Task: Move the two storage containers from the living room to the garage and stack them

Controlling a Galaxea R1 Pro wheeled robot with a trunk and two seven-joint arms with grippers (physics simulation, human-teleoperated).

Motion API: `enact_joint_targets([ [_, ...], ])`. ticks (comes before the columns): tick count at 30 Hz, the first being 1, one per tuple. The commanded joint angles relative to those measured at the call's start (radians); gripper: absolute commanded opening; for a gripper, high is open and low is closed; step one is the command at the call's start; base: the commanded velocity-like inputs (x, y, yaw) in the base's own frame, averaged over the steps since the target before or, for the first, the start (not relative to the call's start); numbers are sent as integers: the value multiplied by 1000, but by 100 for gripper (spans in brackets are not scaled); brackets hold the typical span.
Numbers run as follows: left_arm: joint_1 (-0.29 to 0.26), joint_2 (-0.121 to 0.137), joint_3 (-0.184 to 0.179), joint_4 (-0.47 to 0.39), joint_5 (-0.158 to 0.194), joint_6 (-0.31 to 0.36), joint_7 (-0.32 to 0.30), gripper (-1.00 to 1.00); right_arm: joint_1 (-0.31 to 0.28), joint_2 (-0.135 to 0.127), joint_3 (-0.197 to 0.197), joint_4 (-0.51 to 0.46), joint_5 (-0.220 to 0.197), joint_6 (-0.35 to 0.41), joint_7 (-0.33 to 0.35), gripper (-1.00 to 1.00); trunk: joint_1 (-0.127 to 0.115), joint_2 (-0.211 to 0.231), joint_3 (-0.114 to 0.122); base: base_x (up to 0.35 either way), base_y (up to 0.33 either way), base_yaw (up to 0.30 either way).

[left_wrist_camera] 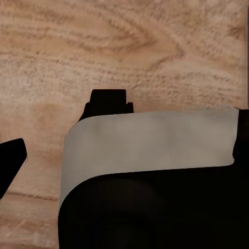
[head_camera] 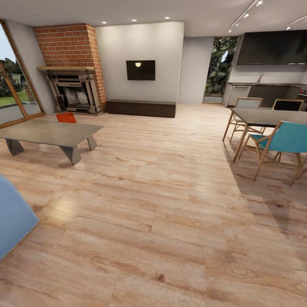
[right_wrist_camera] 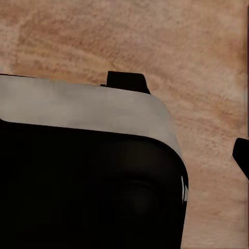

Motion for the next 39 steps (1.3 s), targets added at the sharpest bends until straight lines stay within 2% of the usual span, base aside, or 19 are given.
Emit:
enact_joint_targets([
  [1,-1,0,-5,1,6,-3,-2,100,-1,1,8,3,-9,-5,-1,100,0,0,-1,324,0,0],
  [24,-1,0,-5,1,6,-3,-2,100,-1,0,8,3,-9,-7,-1,100,0,0,-1,324,0,0],
  [39,-1,0,-5,1,6,-3,-2,100,-1,-19,10,3,-23,-11,0,100,0,0,-1,324,0,0],
])
